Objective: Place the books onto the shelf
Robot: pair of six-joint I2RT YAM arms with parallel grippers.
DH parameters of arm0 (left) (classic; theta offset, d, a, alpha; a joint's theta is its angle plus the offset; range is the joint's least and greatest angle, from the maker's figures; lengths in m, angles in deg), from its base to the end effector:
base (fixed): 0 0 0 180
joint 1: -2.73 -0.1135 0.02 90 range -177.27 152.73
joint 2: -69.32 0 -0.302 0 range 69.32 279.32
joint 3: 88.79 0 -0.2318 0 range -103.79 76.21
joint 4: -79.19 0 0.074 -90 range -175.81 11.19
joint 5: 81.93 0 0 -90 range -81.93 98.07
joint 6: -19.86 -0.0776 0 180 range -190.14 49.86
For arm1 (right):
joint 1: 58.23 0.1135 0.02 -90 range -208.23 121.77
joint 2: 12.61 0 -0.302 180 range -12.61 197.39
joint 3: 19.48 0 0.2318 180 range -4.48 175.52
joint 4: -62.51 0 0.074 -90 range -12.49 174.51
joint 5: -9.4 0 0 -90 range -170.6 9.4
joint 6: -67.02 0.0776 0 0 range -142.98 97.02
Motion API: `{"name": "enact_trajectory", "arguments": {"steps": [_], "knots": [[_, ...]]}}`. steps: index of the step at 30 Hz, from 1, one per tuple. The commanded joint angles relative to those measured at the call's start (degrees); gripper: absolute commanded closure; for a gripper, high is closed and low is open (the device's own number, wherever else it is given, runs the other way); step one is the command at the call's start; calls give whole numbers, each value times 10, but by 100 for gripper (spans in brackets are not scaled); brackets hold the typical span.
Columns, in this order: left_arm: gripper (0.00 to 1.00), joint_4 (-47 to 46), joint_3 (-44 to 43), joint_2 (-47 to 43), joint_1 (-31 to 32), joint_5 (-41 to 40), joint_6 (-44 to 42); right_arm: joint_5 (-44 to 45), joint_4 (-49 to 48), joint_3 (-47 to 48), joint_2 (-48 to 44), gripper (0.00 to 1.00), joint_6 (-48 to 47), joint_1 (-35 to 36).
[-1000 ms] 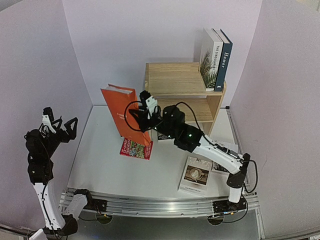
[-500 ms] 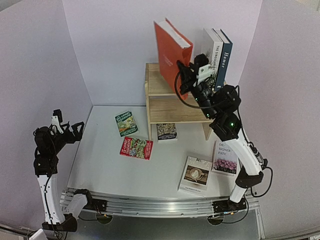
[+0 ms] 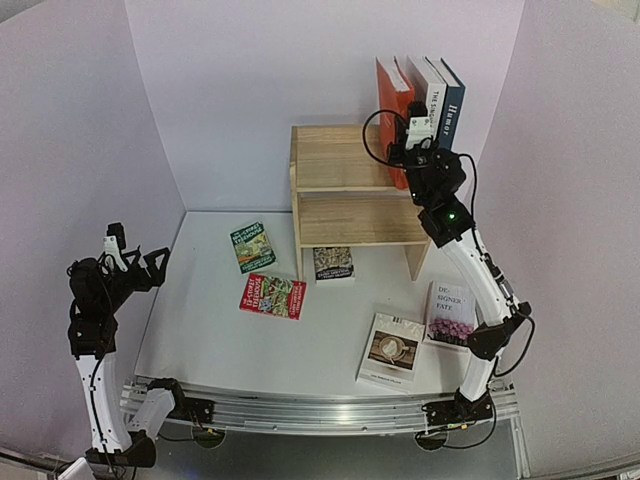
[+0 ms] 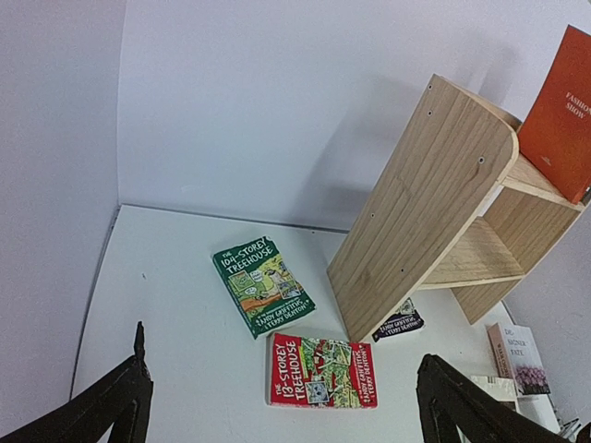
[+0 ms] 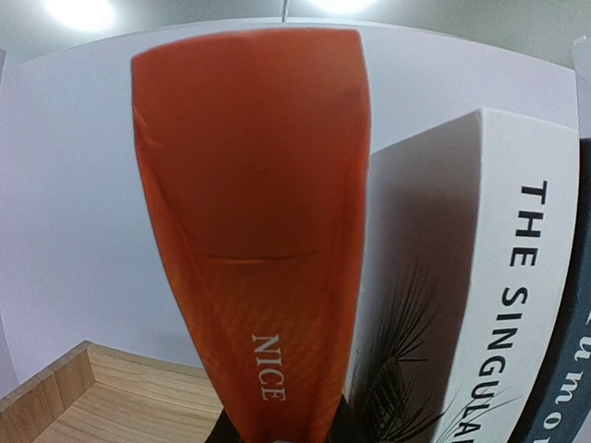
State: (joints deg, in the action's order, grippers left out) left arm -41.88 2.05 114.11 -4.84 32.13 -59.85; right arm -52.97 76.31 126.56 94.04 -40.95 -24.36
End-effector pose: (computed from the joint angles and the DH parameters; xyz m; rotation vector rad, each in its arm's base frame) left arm 0.1148 -0.0167 0.4519 0.0137 1.8219 -0.4160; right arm 0.3642 0.2011 0.6116 -0.0944 1.1744 -0.0263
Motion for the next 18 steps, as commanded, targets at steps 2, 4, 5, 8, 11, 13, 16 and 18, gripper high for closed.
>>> {"name": "enact_trajectory", "arguments": {"steps": [2,4,5,8,11,13,16,18], "knots": [[0,-16,5,-1,-2,8,-5,2,-54,-11,1,97,46,-34],[0,-18,5,-1,-2,9,-4,1,-56,-11,4,97,49,-39],[0,-19,5,0,-2,11,-4,-1,-57,-11,5,97,49,-41],[0,-22,5,4,-2,14,-5,-4,-61,-11,10,97,52,-46],[0,-24,3,7,-2,13,-5,-2,-62,-11,12,96,52,-48],[0,-25,3,7,-2,14,-5,-1,-63,-12,12,94,50,-48],[0,-25,5,8,-2,17,-5,5,-65,-13,12,77,46,-49],[0,-25,5,8,-2,17,-5,6,-66,-18,9,60,45,-48]]}}
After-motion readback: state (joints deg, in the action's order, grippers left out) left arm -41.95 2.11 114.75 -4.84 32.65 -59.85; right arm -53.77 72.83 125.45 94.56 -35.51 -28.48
